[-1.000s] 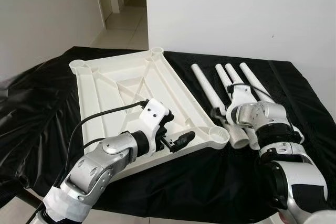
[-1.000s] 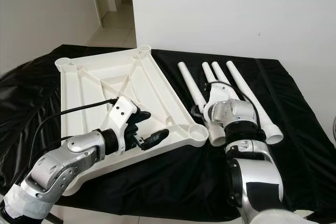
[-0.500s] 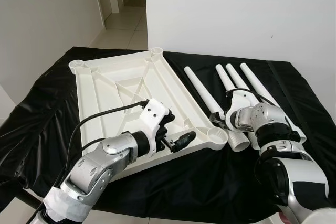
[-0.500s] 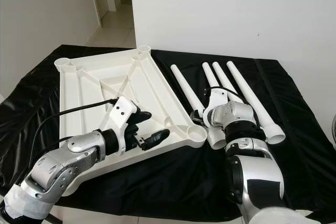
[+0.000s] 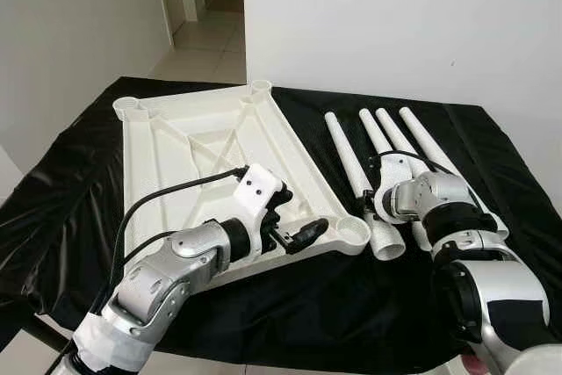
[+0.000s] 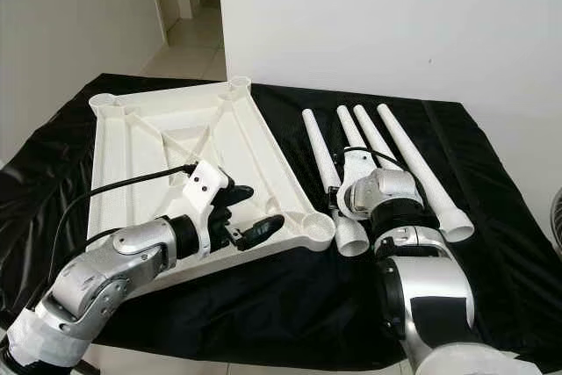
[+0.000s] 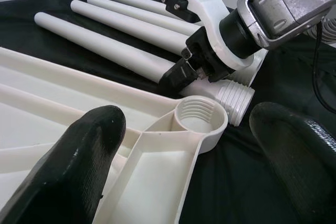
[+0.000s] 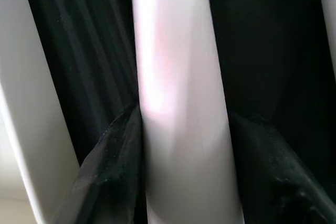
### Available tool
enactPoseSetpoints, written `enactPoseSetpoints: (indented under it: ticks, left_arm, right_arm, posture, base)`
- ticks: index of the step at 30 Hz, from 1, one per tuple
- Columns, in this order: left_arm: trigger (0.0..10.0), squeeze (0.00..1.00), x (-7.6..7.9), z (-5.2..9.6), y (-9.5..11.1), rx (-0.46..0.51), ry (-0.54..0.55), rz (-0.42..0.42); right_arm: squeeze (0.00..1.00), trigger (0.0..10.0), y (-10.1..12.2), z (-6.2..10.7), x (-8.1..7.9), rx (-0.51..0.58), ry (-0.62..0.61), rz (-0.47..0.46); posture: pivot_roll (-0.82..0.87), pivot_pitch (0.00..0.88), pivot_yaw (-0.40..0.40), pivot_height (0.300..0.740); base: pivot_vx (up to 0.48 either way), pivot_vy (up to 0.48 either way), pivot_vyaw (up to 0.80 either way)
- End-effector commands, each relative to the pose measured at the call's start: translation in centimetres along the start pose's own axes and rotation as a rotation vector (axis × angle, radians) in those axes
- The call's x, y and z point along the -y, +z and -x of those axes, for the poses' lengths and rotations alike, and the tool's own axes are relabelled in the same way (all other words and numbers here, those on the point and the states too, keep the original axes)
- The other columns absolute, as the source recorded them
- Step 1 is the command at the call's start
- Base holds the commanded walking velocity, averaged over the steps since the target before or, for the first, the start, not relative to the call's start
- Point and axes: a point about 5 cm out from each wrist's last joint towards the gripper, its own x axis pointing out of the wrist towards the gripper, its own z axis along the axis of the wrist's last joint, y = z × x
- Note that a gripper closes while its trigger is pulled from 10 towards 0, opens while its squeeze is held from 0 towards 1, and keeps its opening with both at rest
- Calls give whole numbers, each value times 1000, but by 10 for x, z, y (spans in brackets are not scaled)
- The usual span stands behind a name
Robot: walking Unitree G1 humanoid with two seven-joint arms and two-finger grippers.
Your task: Building children table
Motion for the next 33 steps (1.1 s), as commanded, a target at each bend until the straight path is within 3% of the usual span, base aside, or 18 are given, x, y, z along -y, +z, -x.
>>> enactPoseSetpoints:
  ticks: [1, 11, 12, 15, 16, 18, 23, 28, 30, 31, 32, 33]
  left_arm:
    - [10000, 0, 0, 0, 6, 22, -58, -4]
    - [10000, 0, -9, -4, 15, 62, -62, 22]
    - [10000, 0, -10, -5, 18, 70, -63, 31]
    - [10000, 0, -11, -5, 19, 77, -62, 36]
    - [10000, 0, -13, -6, 20, 84, -54, 41]
    - [10000, 0, -14, -8, 21, 110, -26, 56]
    - [10000, 0, -20, -14, 30, 193, 42, 85]
    - [10000, 0, -22, -16, 37, 253, 65, 31]
    - [10000, 0, -21, -16, 37, 258, 62, 23]
    - [10000, 373, -21, -17, 37, 257, 44, 34]
    - [10000, 373, -21, -17, 37, 257, 44, 34]
    - [10000, 1000, -21, -18, 37, 255, 26, 41]
  right_arm:
    - [0, 0, 10, 5, -2, 36, 30, -9]
    - [0, 0, 44, 28, 0, 248, 112, -3]
    - [0, 10000, 48, 33, -2, 309, 141, 2]
    - [0, 10000, 50, 37, -3, 357, 174, -5]
    - [0, 10000, 51, 44, -4, 502, 183, 24]
    - [0, 10000, 42, 46, -5, 617, 189, 9]
    - [0, 10000, 21, 46, -6, 715, 195, -40]
    - [0, 10000, 7, 55, -9, 878, 234, -80]
    - [0, 10000, 4, 55, -9, 886, 245, -82]
    - [0, 10000, 0, 58, -10, 915, 277, -106]
    - [0, 10000, 0, 58, -10, 915, 277, -106]
    - [0, 10000, -4, 63, -12, 964, 325, -124]
  posture:
    - [-2, 24, -4, 740]
    - [-11, 11, 13, 740]
    - [-12, 9, 20, 740]
    - [-12, 9, 25, 740]
    - [-11, 4, 29, 740]
    - [-14, 0, 35, 740]
    - [-20, 0, 45, 740]
    - [-24, 0, 52, 740]
    - [-24, 0, 52, 740]
    - [-24, 0, 50, 740]
    - [-24, 0, 50, 740]
    - [-25, 0, 48, 740]
  base:
    - [0, 0, 0]
    - [0, 0, 0]
    - [0, 0, 0]
    - [0, 0, 0]
    - [0, 0, 0]
    - [0, 0, 0]
    - [0, 0, 0]
    - [0, 0, 0]
    - [0, 0, 0]
    - [0, 0, 0]
    - [0, 0, 0]
    - [0, 0, 0]
